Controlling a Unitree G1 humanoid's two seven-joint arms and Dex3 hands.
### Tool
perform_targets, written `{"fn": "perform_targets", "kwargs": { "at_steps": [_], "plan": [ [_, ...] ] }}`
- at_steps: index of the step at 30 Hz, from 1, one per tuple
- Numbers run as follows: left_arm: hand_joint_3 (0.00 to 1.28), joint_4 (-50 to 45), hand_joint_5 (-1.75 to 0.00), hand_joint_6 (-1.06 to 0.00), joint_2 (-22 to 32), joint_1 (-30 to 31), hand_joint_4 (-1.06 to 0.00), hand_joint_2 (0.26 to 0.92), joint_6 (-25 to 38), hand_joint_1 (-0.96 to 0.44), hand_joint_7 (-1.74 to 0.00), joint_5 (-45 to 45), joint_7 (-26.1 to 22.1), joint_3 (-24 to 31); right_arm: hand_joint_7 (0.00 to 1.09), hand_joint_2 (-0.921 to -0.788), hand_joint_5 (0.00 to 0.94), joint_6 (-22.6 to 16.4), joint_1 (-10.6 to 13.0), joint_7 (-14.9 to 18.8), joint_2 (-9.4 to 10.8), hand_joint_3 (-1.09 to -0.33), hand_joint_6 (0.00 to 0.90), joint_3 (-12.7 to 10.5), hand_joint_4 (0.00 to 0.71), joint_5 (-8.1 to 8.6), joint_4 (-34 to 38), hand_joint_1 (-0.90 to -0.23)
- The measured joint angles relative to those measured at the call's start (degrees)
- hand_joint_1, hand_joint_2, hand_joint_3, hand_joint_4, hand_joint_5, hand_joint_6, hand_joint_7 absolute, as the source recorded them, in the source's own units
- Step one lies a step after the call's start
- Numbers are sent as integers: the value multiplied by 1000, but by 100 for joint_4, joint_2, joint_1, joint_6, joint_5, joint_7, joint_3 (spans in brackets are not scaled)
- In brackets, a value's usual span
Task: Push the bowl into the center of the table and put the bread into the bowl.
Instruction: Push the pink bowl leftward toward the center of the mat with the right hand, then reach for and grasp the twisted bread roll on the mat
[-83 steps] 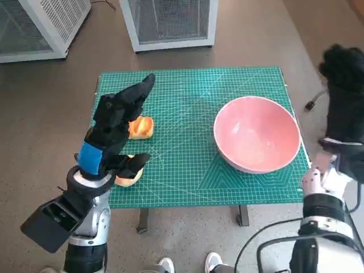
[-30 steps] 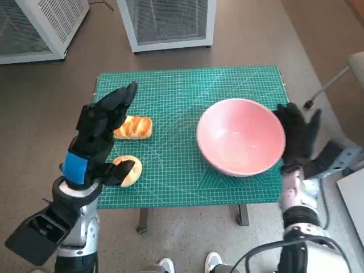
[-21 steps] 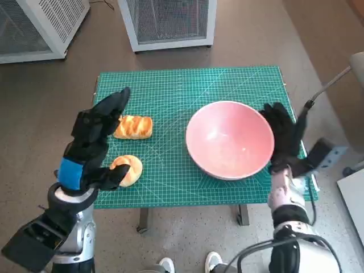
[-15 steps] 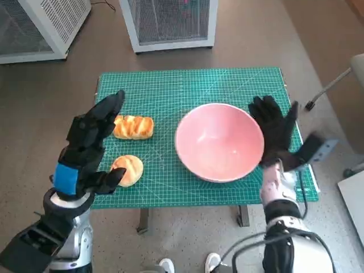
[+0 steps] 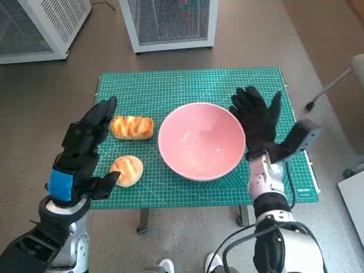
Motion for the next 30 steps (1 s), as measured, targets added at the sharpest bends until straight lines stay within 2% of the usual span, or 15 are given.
{"fn": "perform_targets", "kwargs": {
  "at_steps": [9,14,18,22,30],
  "plan": [
    [397,-23,0,-255,-4,65,-249,921,11,-622,-208,97,105,0,508,-921,9,-11,-42,96,-48,-732,66,26,260,-5,2,-492],
    [398,-23,0,-256,-4,74,-247,921,11,-623,-201,113,145,1,576,-921,12,-215,-42,186,-129,-700,44,15,278,12,-52,-494],
    [400,-18,0,-257,-2,72,-244,921,10,-618,-194,124,150,9,603,-921,20,-615,-42,331,-199,-676,34,25,300,20,-155,-517],
    [403,38,-1,-256,5,41,-243,921,3,-611,-186,193,169,36,616,-921,27,-1223,-34,597,-268,-675,40,109,319,10,-319,-536],
    [409,301,-1,-251,155,-224,-243,921,-6,-610,-170,309,200,155,632,-921,34,-2542,107,1513,-375,-697,82,353,345,30,-908,-551]
  ]
}}
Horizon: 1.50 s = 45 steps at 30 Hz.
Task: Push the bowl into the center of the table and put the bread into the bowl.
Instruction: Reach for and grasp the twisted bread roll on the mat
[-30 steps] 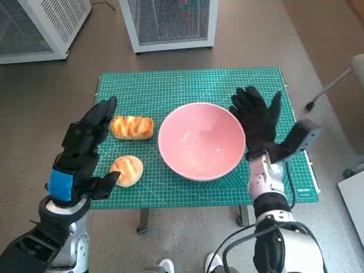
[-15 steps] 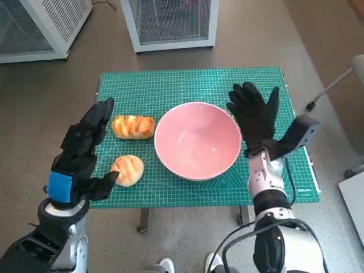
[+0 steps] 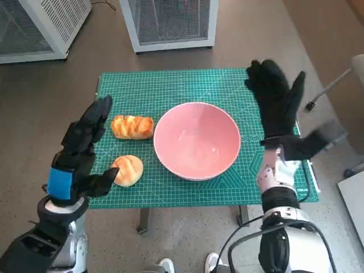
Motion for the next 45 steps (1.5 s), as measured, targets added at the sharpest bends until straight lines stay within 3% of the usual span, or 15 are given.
{"fn": "perform_targets", "kwargs": {
  "at_steps": [4,9,13,16,20,23,26,33,45],
  "plan": [
    [399,174,0,-249,154,-175,-231,921,-24,-620,-155,144,42,120,629,-921,34,-488,216,497,-9,-699,86,138,353,110,-523,-573],
    [316,259,-2,-202,499,-417,-173,921,134,-634,-113,721,174,225,625,-921,30,-566,504,1182,-4,-652,91,246,356,577,-1215,-601],
    [192,104,-2,-146,1064,-626,-98,921,914,-635,-71,1631,195,246,624,-921,26,-399,715,1544,8,-617,93,281,356,1024,-1755,-604],
    [69,-91,0,-82,1418,-744,-25,904,1644,-641,-29,2200,99,218,628,-921,22,-309,837,1631,7,-594,94,289,354,1201,-2018,-600],
    [22,-306,1,-64,1807,-1001,-6,877,2659,-618,-17,3050,-190,-38,632,-921,18,-234,962,1652,12,-587,93,322,351,1350,-2301,-598],
    [8,-321,1,-67,2001,-1344,-1,862,3375,-588,-17,3745,-437,-424,634,-921,16,-215,1037,1652,29,-585,87,362,350,1373,-2451,-599],
    [2,-145,0,-91,2086,-1750,-2,834,3711,-551,-28,4252,-501,-809,634,-921,13,-193,1076,1649,76,-582,75,434,345,1367,-2504,-600],
    [6,672,-6,-158,2032,-2532,-23,787,3782,-444,-54,4499,-538,-1472,645,-921,9,-184,1119,1628,114,-577,72,520,341,1346,-2520,-598],
    [5,1839,0,-168,1918,-3255,-7,789,4160,-366,-39,4511,-1194,-2302,652,-921,9,-134,1207,1539,114,-574,72,563,346,1349,-2543,-596]
  ]
}}
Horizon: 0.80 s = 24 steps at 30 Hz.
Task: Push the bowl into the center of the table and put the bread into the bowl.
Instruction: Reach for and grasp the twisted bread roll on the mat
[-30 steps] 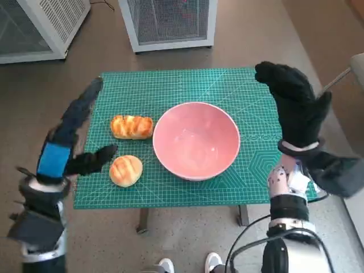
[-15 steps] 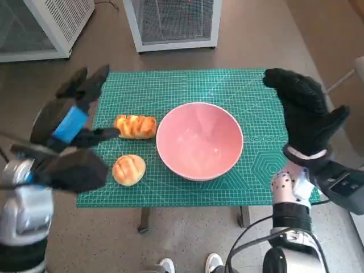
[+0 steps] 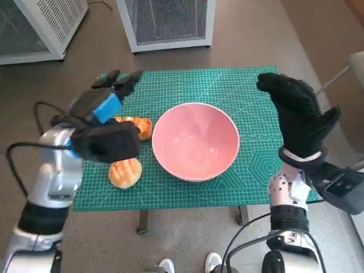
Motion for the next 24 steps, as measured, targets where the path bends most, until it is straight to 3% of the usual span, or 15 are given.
{"fn": "perform_targets", "kwargs": {
  "at_steps": [8,24],
  "plan": [
    [4,645,0,-165,-12,-247,-1,791,155,-370,-27,34,-105,-300,655,-921,8,8,0,-27,13,-574,69,16,346,11,-22,-590],
    [1,2600,1,-160,-177,-714,1,787,-48,-373,-18,27,157,-728,666,-921,7,-42,0,-37,87,-571,80,16,350,12,-3,-577]
  ]
}}
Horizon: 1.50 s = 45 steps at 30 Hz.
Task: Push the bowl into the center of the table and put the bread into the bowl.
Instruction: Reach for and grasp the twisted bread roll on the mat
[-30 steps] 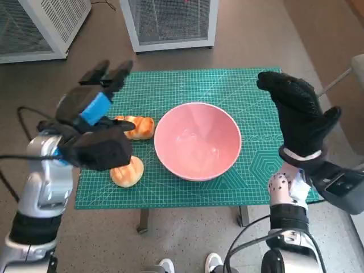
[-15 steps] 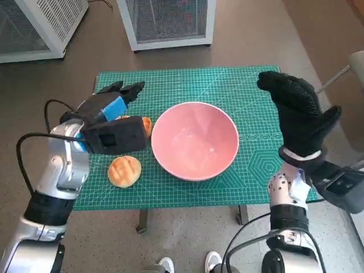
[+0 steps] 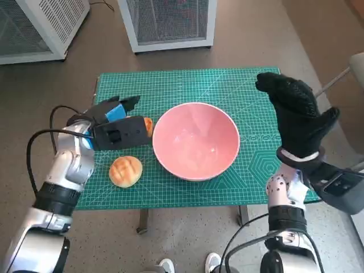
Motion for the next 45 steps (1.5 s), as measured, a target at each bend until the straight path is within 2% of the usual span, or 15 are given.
{"fn": "perform_targets", "kwargs": {
  "at_steps": [11,15,19,25,31,33,34,35,36,39,42,45],
  "plan": [
    [0,1415,-4,-169,-211,-401,-10,782,-430,-319,-17,-76,329,-136,671,-921,7,-27,1,1,33,-571,87,13,352,2,11,-577],
    [2,1972,-15,-205,-283,-509,-43,784,-742,-279,-30,-109,589,-147,673,-921,7,-26,5,7,30,-572,87,10,352,15,11,-578],
    [9,2433,-26,-251,-370,-566,-87,799,-1044,-236,-47,-68,1055,-243,674,-921,6,-14,10,24,30,-571,86,10,353,27,12,-578],
    [19,2902,-27,-374,-460,-568,-210,850,-1525,-137,-68,204,2119,-549,673,-921,6,14,45,45,37,-570,83,23,354,31,4,-583],
    [20,3164,-39,-523,-508,-569,-354,884,-1891,-42,-98,370,2777,-747,672,-921,7,67,114,73,57,-569,81,58,356,39,-44,-580],
    [26,3229,-56,-615,-522,-569,-452,905,-1994,-14,-136,396,2953,-791,670,-921,6,96,138,80,61,-568,79,73,356,41,-69,-579],
    [48,3248,-84,-675,-526,-569,-538,911,-2026,-2,-166,401,3013,-805,669,-921,6,105,145,80,62,-568,79,76,357,42,-76,-579],
    [56,3269,-94,-696,-530,-571,-569,913,-2063,3,-177,409,3082,-823,669,-921,6,115,155,81,63,-567,79,79,357,43,-89,-579],
    [94,3306,-526,-647,-534,-578,-560,916,-2105,2,-561,417,3162,-845,668,-921,6,129,166,81,64,-567,78,83,357,43,-107,-579],
    [135,3383,-1076,-574,-536,-602,-582,919,-2181,1,-973,426,3335,-889,667,-921,6,154,199,81,65,-567,78,97,356,43,-160,-579],
    [122,3414,-1223,-573,-533,-620,-628,920,-2245,1,-1079,425,3436,-911,666,-921,5,186,226,81,65,-568,77,104,356,43,-213,-581],
    [114,3414,-1249,-576,-530,-622,-645,920,-2291,1,-1133,426,3529,-927,665,-921,5,222,237,81,65,-568,75,107,356,41,-261,-587]
  ]
}}
